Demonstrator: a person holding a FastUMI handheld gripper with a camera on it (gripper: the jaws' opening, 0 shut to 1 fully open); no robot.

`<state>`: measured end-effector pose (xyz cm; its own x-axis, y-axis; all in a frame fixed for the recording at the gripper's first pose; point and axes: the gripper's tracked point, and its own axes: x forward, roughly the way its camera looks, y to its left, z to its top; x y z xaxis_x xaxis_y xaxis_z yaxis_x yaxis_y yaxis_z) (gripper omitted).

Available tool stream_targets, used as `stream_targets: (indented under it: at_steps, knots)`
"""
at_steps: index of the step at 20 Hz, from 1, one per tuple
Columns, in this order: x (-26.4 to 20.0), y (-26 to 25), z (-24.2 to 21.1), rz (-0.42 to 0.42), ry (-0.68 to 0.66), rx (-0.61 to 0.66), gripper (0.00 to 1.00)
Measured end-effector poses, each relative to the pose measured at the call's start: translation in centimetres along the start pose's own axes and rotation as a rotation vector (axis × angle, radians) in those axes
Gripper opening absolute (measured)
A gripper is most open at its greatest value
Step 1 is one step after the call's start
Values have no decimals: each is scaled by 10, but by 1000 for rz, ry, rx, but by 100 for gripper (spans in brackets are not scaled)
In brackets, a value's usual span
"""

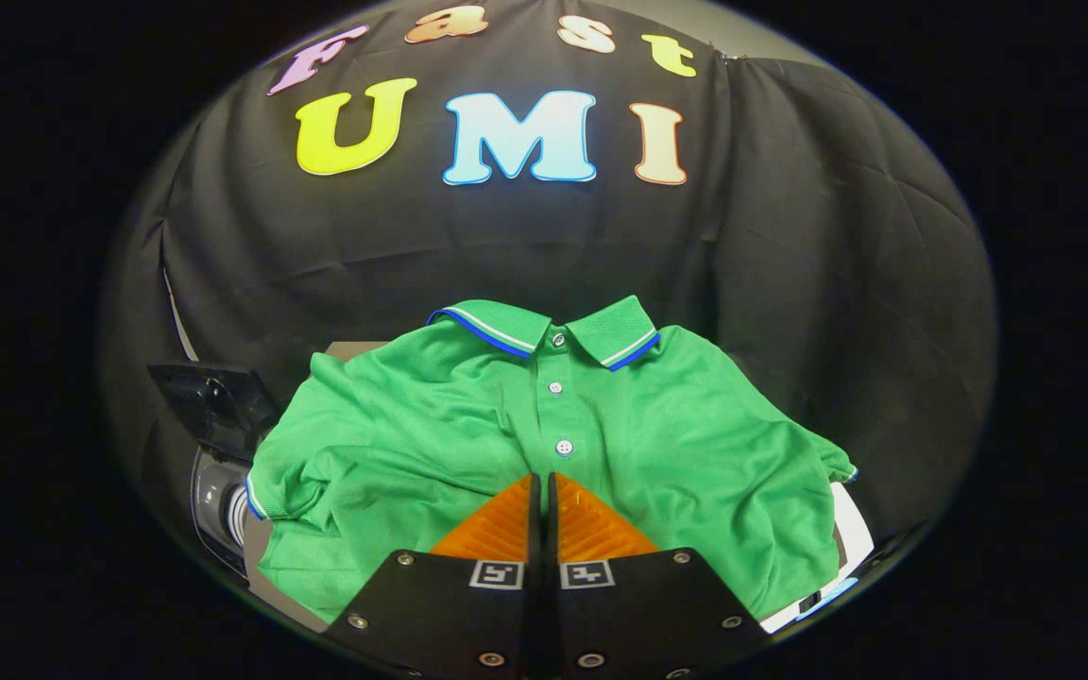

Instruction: Put the clothes into the washing machine and then close the washing machine lid.

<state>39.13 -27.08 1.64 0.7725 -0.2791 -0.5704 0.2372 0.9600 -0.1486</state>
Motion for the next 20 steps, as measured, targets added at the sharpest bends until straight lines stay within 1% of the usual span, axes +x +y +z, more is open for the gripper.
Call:
stream_targets:
  at_steps: [4,8,12,15,20]
  knots:
    - [-5,1,1,12,-7,5,0]
    - [-20,5,8,20,-44,29,0]
    - [-38,19,15,29,-72,2,0]
    - [-56,29,26,42,-115,19,0]
    - [-74,47,44,31,-147,25,0]
